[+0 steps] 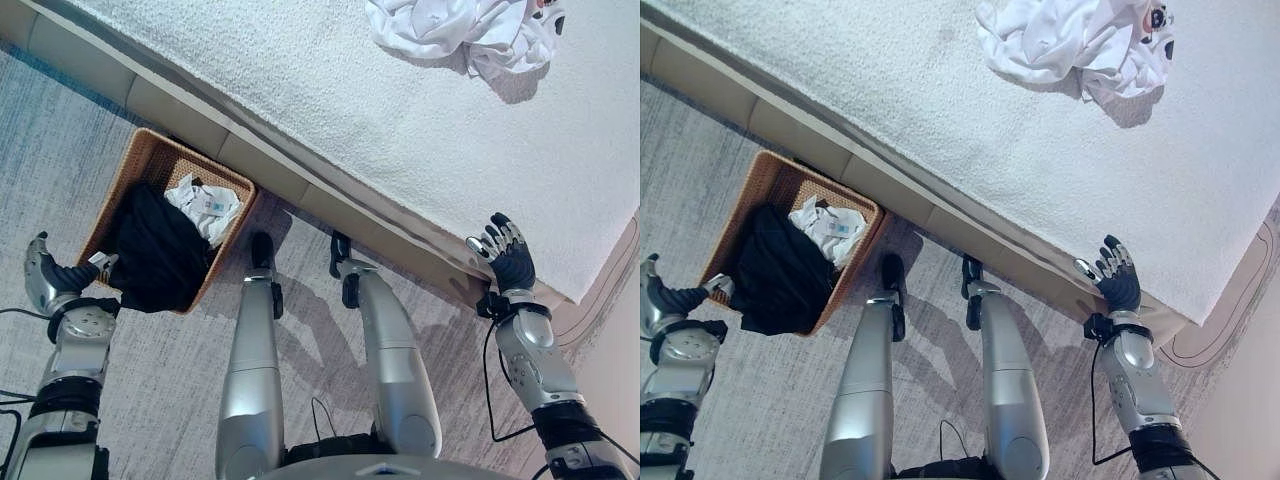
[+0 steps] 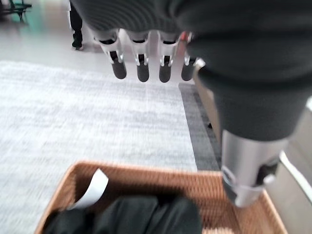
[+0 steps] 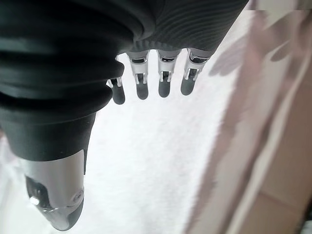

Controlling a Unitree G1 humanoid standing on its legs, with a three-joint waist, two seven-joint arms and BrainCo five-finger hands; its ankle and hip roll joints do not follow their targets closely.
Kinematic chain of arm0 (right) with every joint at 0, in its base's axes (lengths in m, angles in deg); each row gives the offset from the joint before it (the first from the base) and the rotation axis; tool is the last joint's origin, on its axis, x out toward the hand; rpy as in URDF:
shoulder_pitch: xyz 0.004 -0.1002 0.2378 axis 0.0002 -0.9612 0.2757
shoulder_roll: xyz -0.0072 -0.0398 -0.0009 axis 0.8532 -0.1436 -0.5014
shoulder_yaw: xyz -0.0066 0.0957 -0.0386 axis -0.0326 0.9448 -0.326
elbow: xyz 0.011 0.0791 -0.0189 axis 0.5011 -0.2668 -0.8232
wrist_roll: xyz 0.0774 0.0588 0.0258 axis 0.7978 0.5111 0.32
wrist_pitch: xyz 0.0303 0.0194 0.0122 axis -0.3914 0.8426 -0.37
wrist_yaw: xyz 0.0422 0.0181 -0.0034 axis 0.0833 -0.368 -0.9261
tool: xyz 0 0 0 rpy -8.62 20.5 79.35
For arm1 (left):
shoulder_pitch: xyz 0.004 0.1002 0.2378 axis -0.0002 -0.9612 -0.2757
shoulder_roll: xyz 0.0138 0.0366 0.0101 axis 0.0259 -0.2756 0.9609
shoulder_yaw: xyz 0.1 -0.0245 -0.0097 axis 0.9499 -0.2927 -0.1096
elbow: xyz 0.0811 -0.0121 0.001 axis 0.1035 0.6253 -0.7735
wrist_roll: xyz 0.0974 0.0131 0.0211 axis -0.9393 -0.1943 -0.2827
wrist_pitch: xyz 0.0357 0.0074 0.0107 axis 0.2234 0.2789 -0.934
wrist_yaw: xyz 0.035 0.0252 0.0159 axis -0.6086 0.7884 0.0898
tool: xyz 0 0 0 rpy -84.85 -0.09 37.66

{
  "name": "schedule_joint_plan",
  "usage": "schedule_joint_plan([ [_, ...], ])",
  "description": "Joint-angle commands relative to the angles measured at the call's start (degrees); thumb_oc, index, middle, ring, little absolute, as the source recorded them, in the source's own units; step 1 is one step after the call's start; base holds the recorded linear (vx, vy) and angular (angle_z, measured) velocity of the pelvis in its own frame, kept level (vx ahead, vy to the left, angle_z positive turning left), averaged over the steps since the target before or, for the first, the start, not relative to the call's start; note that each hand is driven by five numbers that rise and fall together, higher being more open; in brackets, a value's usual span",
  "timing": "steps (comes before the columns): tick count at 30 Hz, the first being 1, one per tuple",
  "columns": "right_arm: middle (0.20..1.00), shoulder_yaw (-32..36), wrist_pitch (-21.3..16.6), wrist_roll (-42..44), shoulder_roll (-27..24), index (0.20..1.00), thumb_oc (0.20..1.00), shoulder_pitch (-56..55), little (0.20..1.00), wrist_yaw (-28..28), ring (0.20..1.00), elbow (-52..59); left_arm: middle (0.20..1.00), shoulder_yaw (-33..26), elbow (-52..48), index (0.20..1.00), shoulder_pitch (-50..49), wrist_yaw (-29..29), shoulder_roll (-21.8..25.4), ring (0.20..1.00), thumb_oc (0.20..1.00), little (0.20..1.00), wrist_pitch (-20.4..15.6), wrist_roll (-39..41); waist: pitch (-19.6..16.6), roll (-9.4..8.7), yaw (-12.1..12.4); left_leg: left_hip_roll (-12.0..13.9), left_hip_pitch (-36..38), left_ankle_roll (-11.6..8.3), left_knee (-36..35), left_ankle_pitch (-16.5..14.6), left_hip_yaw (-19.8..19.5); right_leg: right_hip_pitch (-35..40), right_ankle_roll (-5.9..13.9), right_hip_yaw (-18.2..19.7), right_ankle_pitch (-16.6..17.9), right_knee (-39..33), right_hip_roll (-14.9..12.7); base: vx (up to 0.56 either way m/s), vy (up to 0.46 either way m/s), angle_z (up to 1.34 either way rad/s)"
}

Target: Pick up clothes into the bucket

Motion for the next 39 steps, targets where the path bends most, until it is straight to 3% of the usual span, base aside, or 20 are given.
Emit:
schedule_joint_plan([
  [1, 1.0, 2.2, -5.5, -0.2, -0.9, 1.0, 1.0, 1.8, 1.0, 1.4, 1.0, 5.0, 1.0, -3.4, -1.2, 1.0, -0.9, 3.4, 2.3, 1.0, 1.0, 1.0, -1.4, -0.4, -0.9, 1.73, -0.1, -0.8, 2.7, 1.26, -1.9, -0.3, 0.7, 4.7, 2.4, 1.3, 0.7, -3.3, -0.9, 0.0, 0.0, 0.0],
  [4, 1.0, 3.2, -6.6, -3.9, -0.9, 1.0, 1.0, 2.7, 1.0, 3.6, 1.0, 7.0, 1.0, -4.7, -4.5, 1.0, -2.0, 5.0, 0.8, 1.0, 1.0, 1.0, -3.3, 0.5, -0.9, 2.25, 0.2, -0.9, 3.8, 1.12, -3.4, 0.1, 0.9, 5.6, 2.52, 1.4, 1.0, -4.3, -1.1, 0.01, 0.006, -0.05],
  [5, 1.0, 4.2, -6.2, -10.8, -2.2, 1.0, 1.0, 3.7, 1.0, 6.7, 1.0, 7.9, 1.0, -5.0, -7.5, 1.0, -2.6, 5.3, -1.1, 1.0, 1.0, 1.0, -5.8, 2.4, -0.9, 2.75, 0.6, -1.2, 4.7, 1.09, -4.5, 0.4, 0.8, 6.4, 2.62, 1.4, 1.0, -4.8, -1.4, 0.01, -0.004, -0.04],
  [7, 1.0, 4.7, -5.9, -15.2, -3.1, 1.0, 1.0, 4.3, 1.0, 9.0, 1.0, 8.3, 1.0, -5.0, -9.6, 1.0, -3.3, 4.7, -2.4, 1.0, 1.0, 1.0, -7.4, 3.7, -0.9, 3.05, 0.7, -1.4, 5.1, 1.09, -5.0, 0.6, 0.7, 6.8, 2.64, 1.4, 1.0, -5.1, -1.5, 0.0, 0.0, 0.0],
  [8, 1.0, 6.3, -5.0, -22.3, -5.2, 1.0, 1.0, 6.5, 1.0, 12.0, 1.0, 9.1, 1.0, -4.3, -14.0, 1.0, -4.7, 0.9, -5.2, 1.0, 1.0, 1.0, -12.2, 9.1, -0.9, 3.94, 1.5, -1.8, 6.2, 1.1, -6.0, 0.9, 0.6, 7.4, 2.63, 1.4, 0.9, -5.0, -1.8, 0.0, 0.0, 0.0],
  [10, 1.0, 6.8, -4.4, -25.2, -6.2, 1.0, 1.0, 7.8, 1.0, 13.7, 1.0, 8.6, 1.0, -3.4, -15.6, 1.0, -5.6, -1.2, -7.0, 1.0, 1.0, 1.0, -14.4, 12.4, -0.9, 4.43, 1.7, -2.1, 6.7, 1.1, -6.5, 1.1, 0.5, 7.8, 2.64, 1.4, 0.8, -5.1, -1.9, 0.0, -0.009, 0.02],
  [11, 1.0, 7.4, -2.8, -28.3, -8.2, 1.0, 1.0, 11.0, 1.0, 15.1, 1.0, 6.9, 1.0, 0.0, -17.1, 1.0, -6.5, -5.8, -9.9, 1.0, 1.0, 1.0, -16.4, 16.2, -0.9, 5.14, 2.6, -2.6, 7.7, 1.11, -7.6, 1.7, 0.4, 8.4, 2.59, 1.5, 0.9, -5.3, -2.2, -0.08, -0.006, 0.08],
  [12, 1.0, 7.4, -2.8, -28.3, -8.3, 1.0, 1.0, 11.0, 1.0, 15.2, 1.0, 6.8, 1.0, 0.1, -17.2, 1.0, -6.5, -5.9, -10.0, 1.0, 1.0, 1.0, -16.4, 16.4, -0.9, 5.23, 2.5, -2.7, 6.9, 1.27, -7.9, 3.4, 0.7, 7.8, 2.26, 1.1, 2.5, -5.9, -2.5, 0.01, -0.042, 0.14],
  [13, 1.0, 6.8, -1.2, -30.5, -10.0, 1.0, 1.0, 14.5, 1.0, 16.4, 1.0, 3.9, 1.0, 3.1, -16.7, 1.0, -7.3, -8.8, -12.3, 1.0, 1.0, 1.0, -16.5, 18.3, -0.9, 5.86, 3.4, -2.9, 8.4, 1.12, -8.2, 2.0, 0.2, 8.9, 2.56, 1.4, 0.8, -5.0, -2.5, -0.08, -0.014, 0.15],
  [15, 1.0, 6.3, -0.2, -32.2, -12.1, 1.0, 1.0, 17.5, 1.0, 17.3, 1.0, 1.2, 1.0, 5.8, -15.9, 1.0, -7.6, -11.7, -12.7, 1.0, 1.0, 1.0, -16.6, 18.3, -0.9, 6.45, 3.8, -3.2, 7.8, 1.28, -8.8, 3.9, 0.4, 8.3, 2.21, 1.0, 2.3, -5.4, -2.9, 0.01, -0.045, 0.17],
  [16, 1.0, 5.0, 0.7, -32.9, -13.0, 1.0, 1.0, 20.2, 1.0, 18.1, 1.0, -1.2, 1.0, 8.4, -15.1, 1.0, -7.8, -13.0, -14.2, 1.0, 1.0, 1.0, -16.9, 19.9, -0.9, 6.75, 4.6, -3.3, 9.0, 1.12, -8.6, 2.2, 0.0, 9.1, 2.52, 1.4, 0.5, -4.6, -2.8, 0.0, -0.051, 0.19],
  [17, 1.0, 3.5, 1.2, -33.2, -14.1, 1.0, 1.0, 22.5, 1.0, 18.6, 1.0, -4.2, 1.0, 10.2, -14.2, 1.0, -7.9, -14.5, -15.0, 1.0, 1.0, 1.0, -17.0, 20.8, -0.9, 7.19, 4.8, -3.4, 8.2, 1.24, -9.2, 4.1, 0.3, 8.5, 2.14, 0.9, 2.2, -5.1, -3.2, 0.01, -0.05, 0.13],
  [19, 1.0, -0.8, 3.7, -33.1, -19.7, 1.0, 1.0, 33.2, 1.0, 20.8, 1.0, -15.8, 1.0, 16.9, -12.2, 1.0, -9.9, -18.2, -15.0, 1.0, 1.0, 1.0, -16.8, 20.0, -0.9, 8.36, 6.5, -3.7, 8.1, 1.08, -9.7, 4.6, 0.1, 8.3, 1.94, 0.8, 1.9, -4.7, -3.4, -0.04, -0.049, 0.12],
  [26, 1.0, -10.9, 7.1, -35.7, -26.5, 1.0, 1.0, 49.9, 1.0, 25.1, 1.0, -34.2, 1.0, 24.5, -4.0, 1.0, -12.5, -19.3, -17.0, 1.0, 1.0, 1.0, -15.7, 17.6, -0.9, 10.24, 9.0, -3.5, 8.5, 0.31, -13.1, 6.6, -0.9, 7.8, 1.66, -0.4, 1.6, -4.7, -3.7, 0.01, -0.069, 0.1],
  [31, 1.0, -18.6, 9.2, -37.8, -29.8, 1.0, 1.0, 57.6, 1.0, 24.2, 1.0, -43.6, 1.0, 27.1, -0.7, 1.0, -12.8, -18.8, -18.4, 1.0, 1.0, 1.0, -15.6, 17.3, -0.9, 11.28, 10.2, -3.3, 9.8, -0.95, -18.1, 9.5, -2.9, 8.4, 1.53, -2.5, 1.2, -5.3, -3.9, 0.03, -0.123, 0.2],
  [33, 1.0, -21.7, 9.3, -36.1, -30.8, 1.0, 1.0, 60.3, 1.0, 21.4, 1.0, -48.5, 1.0, 27.6, 0.4, 1.0, -12.5, -18.6, -18.8, 1.0, 1.0, 1.0, -15.5, 18.1, -0.9, 11.36, 10.6, -3.3, 11.6, -1.67, -20.4, 9.1, -4.2, 9.2, 1.86, -2.8, -0.9, -4.7, -4.2, 0.08, -0.148, 0.2],
  [39, 1.0, -33.4, 9.9, -30.5, -33.3, 1.0, 1.0, 66.8, 1.0, 6.1, 1.0, -60.1, 1.0, 27.4, -1.5, 1.0, -12.9, -21.7, -19.3, 1.0, 1.0, 1.0, -14.4, 22.3, -0.9, 11.25, 11.6, -2.7, 12.9, -2.54, -25.4, 12.2, -6.1, 8.5, 1.31, -4.8, -1.1, -5.5, -4.2, 0.0, -0.099, 0.22],
])
